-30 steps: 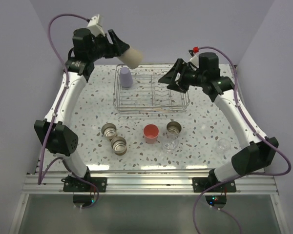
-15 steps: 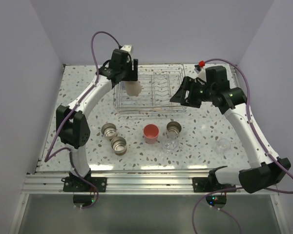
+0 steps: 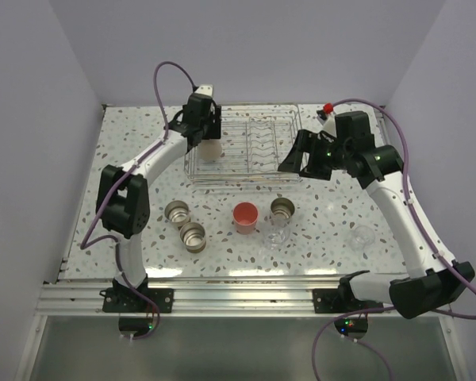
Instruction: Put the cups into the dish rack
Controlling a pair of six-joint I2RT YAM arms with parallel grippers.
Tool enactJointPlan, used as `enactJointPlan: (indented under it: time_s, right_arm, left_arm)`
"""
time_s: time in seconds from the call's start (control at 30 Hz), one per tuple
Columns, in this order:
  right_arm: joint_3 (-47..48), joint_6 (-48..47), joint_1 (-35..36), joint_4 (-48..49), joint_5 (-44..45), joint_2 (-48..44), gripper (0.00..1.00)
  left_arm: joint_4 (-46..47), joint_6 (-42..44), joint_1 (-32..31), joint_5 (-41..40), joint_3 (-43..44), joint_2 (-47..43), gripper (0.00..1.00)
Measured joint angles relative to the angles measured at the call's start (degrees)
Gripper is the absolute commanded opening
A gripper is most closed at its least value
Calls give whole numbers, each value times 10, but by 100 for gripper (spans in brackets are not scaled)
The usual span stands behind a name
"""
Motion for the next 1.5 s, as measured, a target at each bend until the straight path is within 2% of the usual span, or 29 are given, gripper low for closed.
enactJointPlan:
  time_s: [0.17,0.27,0.4,0.47,0.53,0.57,0.6,0.67,0.7,0.8,0.93,0.97,1.0,1.1,1.3,1.43,1.5]
  right_arm:
    - [0,-6,0,-15,15,-3,80]
    - [0,-10,0,-22,21,-6,80]
    - [0,-17,0,-28,30,-7,80]
    - [0,-20,0,-30,32,-7,80]
    - [0,-21,0,-33,32,-7,80]
    - [0,-21,0,-34,32,-7,80]
    - [0,-22,0,-35,32,-7,80]
    - [0,-24,0,-37,33,-7,80]
    - [0,-24,0,-38,33,-7,80]
    - [1,-24,0,-38,33,-4,82]
    - [1,-25,0,-38,33,2,86]
    - [1,-25,0,-38,33,3,87]
    - [1,-25,0,-38,33,4,93]
    - [1,-25,0,-37,34,5,96]
    - [-13,-27,0,-33,45,5,96]
    - [-39,-25,9,-27,50,8,95]
    - [-45,-25,36,-25,62,23,95]
  left_arm:
    - [23,0,2,-24,-10,5,0]
    - [39,0,6,-24,-10,14,7]
    - [52,0,16,-24,-10,33,27]
    - [51,0,19,-25,-10,44,33]
    - [62,2,20,-33,-10,48,46]
    - [63,2,20,-34,-10,48,46]
    - [64,2,20,-35,-10,49,53]
    - [65,2,20,-38,-10,49,62]
    - [66,2,20,-39,-10,49,70]
    - [67,4,20,-39,-10,49,84]
    - [76,5,20,-38,-10,49,96]
    - [77,5,20,-37,-10,49,98]
    - [77,5,20,-34,-10,49,99]
    - [78,5,20,-25,-10,49,100]
    - [71,-2,20,-7,-14,28,100]
    - [69,-34,24,26,-19,-23,100]
    - [69,-54,28,43,-20,-61,100]
